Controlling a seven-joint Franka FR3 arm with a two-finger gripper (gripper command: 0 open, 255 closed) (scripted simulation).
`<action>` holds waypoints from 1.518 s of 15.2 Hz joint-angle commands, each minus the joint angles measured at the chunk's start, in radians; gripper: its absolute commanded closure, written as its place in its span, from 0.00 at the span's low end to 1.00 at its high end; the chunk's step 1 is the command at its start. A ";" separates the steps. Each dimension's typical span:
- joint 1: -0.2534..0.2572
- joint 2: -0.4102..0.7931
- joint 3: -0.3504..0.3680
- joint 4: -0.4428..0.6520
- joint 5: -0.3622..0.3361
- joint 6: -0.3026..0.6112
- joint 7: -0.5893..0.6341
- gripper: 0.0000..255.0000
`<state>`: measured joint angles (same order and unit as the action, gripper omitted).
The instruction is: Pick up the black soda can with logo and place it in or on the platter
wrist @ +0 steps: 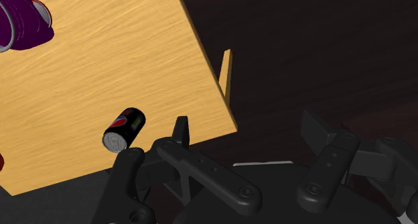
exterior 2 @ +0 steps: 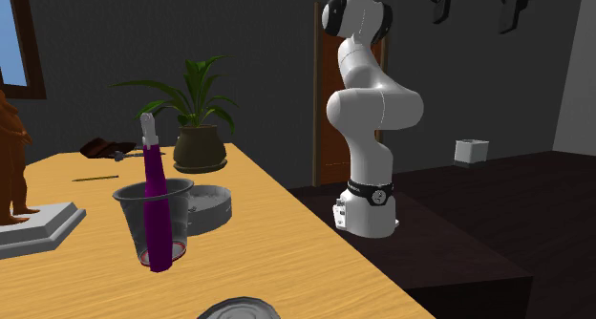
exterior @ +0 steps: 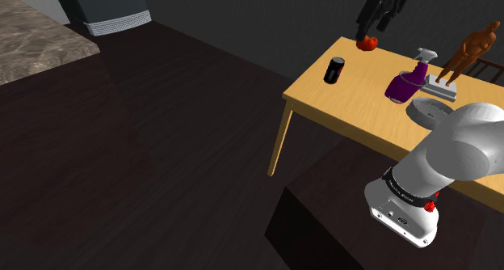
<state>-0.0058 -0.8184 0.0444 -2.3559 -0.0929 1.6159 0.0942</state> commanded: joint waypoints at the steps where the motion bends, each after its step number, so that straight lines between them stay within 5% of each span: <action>1: 0.000 0.000 0.000 0.000 0.000 0.000 0.000 0.00; 14: -0.063 0.250 -0.248 -0.067 -0.093 0.350 -0.228 0.00; 23: -0.069 0.544 -0.413 0.023 -0.047 0.566 -0.418 0.00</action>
<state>-0.0744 -0.3024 -0.3531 -2.3379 -0.1492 2.1572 -0.3020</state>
